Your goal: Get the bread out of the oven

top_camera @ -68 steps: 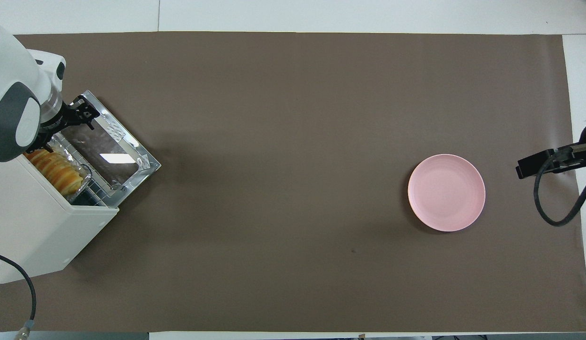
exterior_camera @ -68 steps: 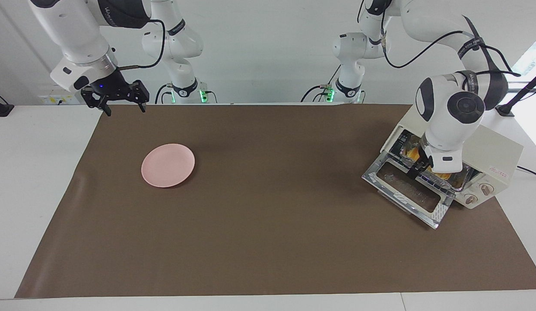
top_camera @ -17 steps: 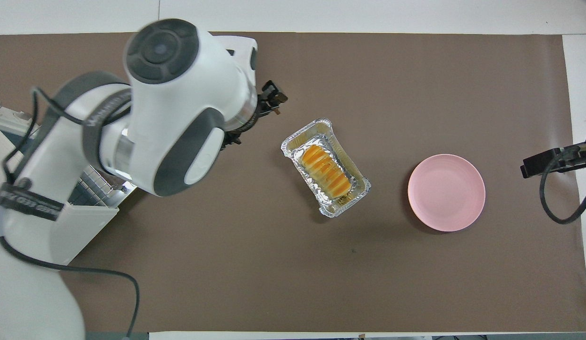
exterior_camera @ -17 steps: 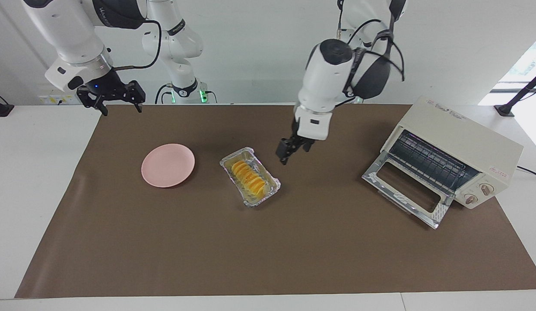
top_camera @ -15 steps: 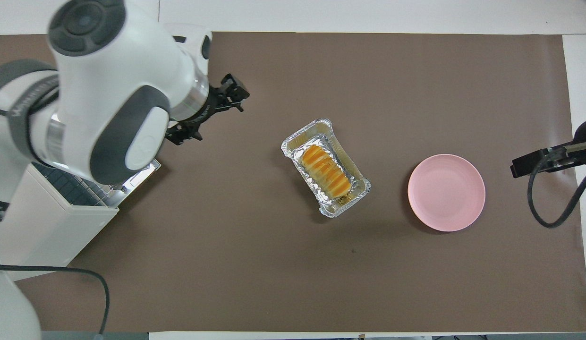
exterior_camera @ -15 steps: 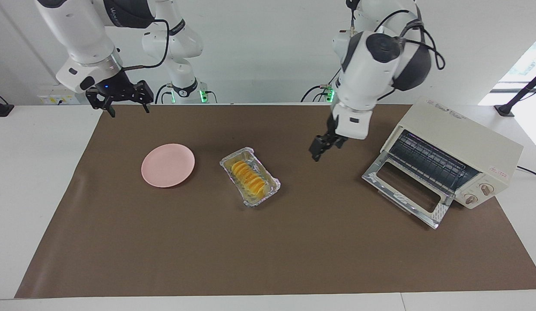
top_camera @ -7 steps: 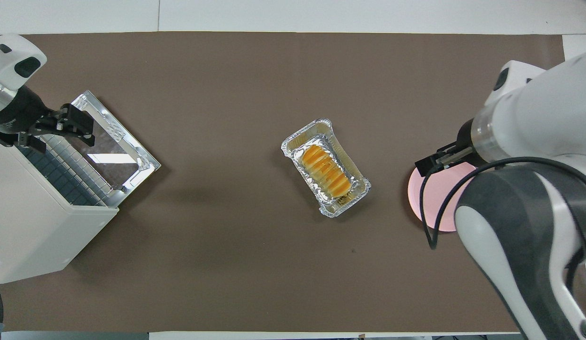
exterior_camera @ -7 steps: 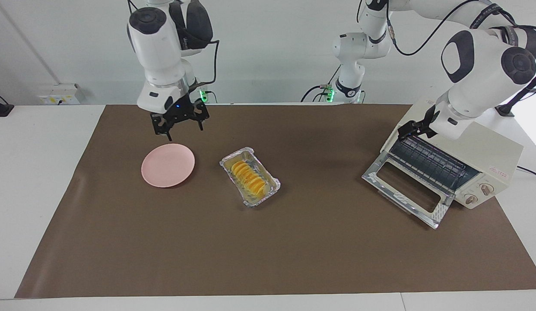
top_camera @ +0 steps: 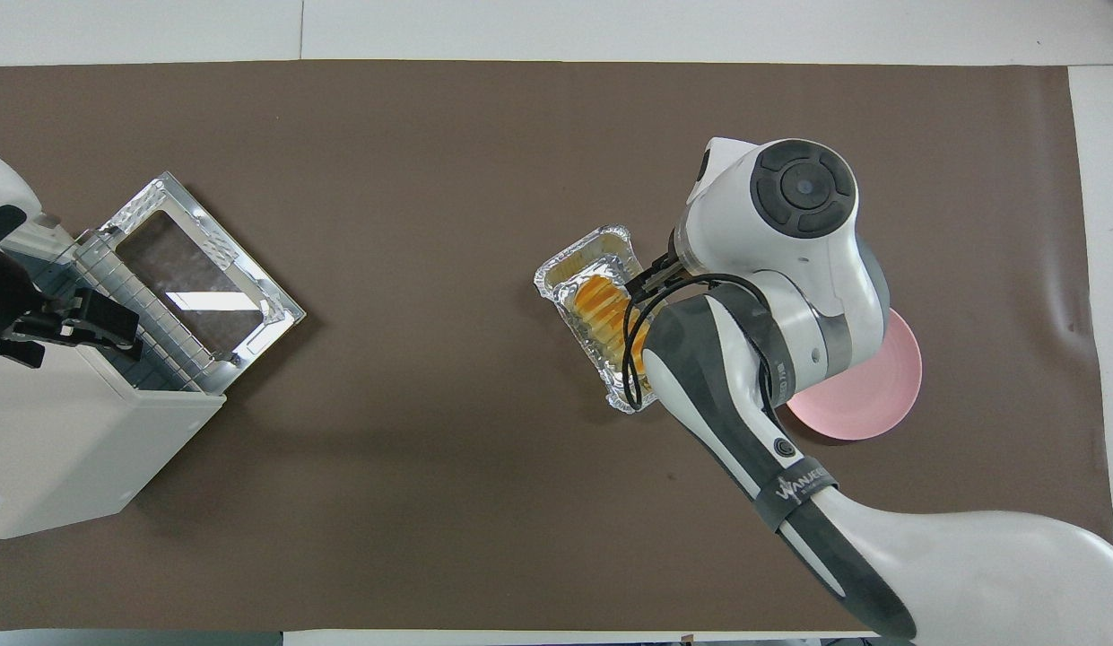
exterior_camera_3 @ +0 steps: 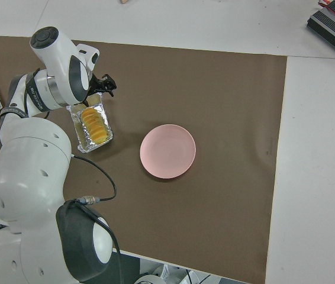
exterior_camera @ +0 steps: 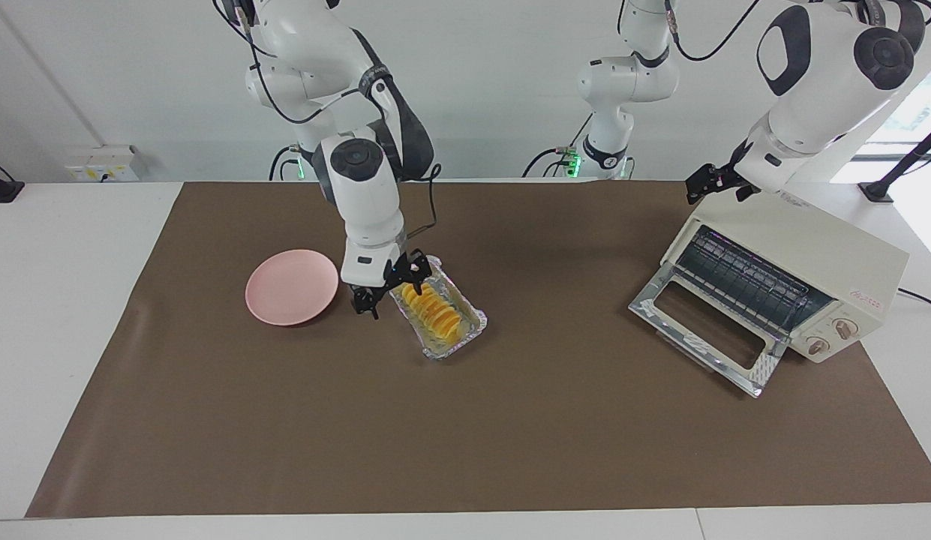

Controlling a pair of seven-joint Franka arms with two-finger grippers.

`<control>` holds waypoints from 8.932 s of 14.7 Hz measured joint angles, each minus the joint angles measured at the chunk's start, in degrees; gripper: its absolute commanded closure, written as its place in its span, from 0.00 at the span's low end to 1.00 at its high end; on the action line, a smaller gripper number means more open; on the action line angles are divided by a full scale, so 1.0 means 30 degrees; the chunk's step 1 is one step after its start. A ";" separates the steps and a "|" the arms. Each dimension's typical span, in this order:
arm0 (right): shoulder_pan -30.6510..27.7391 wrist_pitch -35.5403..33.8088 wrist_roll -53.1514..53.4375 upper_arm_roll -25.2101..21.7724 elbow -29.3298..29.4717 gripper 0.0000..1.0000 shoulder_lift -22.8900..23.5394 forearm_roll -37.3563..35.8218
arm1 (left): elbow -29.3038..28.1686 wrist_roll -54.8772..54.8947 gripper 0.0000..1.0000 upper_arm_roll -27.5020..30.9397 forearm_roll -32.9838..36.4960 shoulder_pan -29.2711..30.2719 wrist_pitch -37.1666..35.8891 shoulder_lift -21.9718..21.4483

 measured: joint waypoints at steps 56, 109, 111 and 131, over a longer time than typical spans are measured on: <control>-0.5415 -0.0074 0.3248 -0.0574 0.4338 0.02 0.4681 -0.1443 | 0.0828 0.0500 0.00 -0.0982 0.0659 0.0165 0.1147 -0.0258; -0.6294 0.2306 0.4588 -0.0415 -1.1186 0.00 -0.7853 -0.0566 | 0.0829 0.0500 0.00 -0.0982 0.0659 0.0165 0.1148 -0.0267; -0.6293 -0.0477 0.4523 -0.0413 -0.8698 0.00 -0.7880 -0.0565 | 0.0828 0.0500 0.00 -0.0982 0.0659 0.0165 0.1148 -0.0270; -0.7683 -1.3767 -0.0805 -0.0647 0.1497 0.00 -0.7779 -0.0573 | 0.0828 0.0500 0.00 -0.0982 0.0659 0.0165 0.1148 -0.0273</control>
